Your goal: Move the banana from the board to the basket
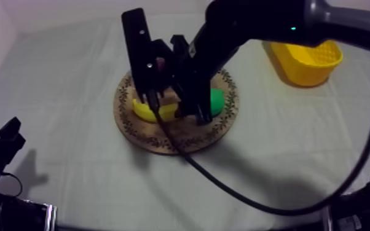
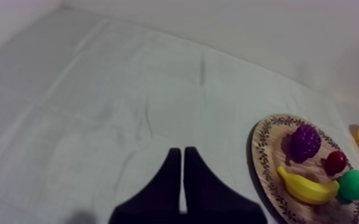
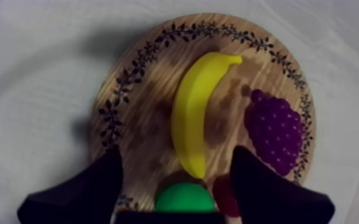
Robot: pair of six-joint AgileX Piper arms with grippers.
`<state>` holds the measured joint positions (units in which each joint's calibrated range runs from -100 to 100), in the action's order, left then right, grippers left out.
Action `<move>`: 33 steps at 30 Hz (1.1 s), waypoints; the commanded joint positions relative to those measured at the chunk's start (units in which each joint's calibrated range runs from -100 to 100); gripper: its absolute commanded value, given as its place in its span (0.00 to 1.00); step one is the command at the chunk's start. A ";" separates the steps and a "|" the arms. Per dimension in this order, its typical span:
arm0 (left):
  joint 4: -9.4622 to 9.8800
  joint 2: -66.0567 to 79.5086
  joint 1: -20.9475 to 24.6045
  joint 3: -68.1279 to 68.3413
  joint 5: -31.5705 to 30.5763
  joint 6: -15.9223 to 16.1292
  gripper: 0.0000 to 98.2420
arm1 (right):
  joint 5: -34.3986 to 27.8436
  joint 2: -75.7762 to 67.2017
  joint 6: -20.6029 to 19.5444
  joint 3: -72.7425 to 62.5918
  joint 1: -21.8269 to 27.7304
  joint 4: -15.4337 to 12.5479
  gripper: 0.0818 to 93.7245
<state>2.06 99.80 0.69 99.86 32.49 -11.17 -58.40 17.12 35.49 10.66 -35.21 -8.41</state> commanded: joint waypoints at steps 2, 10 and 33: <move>0.01 0.03 0.00 0.03 0.01 0.01 0.00 | -0.34 4.40 -0.62 -2.56 -0.16 0.27 0.55; 0.01 0.03 0.00 0.03 0.01 0.01 0.00 | -1.13 12.40 -1.64 -8.73 -0.17 0.71 0.55; 0.01 0.03 0.00 0.03 0.01 0.01 0.00 | -0.32 23.95 -2.82 -17.27 0.45 1.48 0.44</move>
<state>2.06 99.80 0.69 99.86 32.49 -11.17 -58.86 40.92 32.61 -6.52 -34.80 -6.87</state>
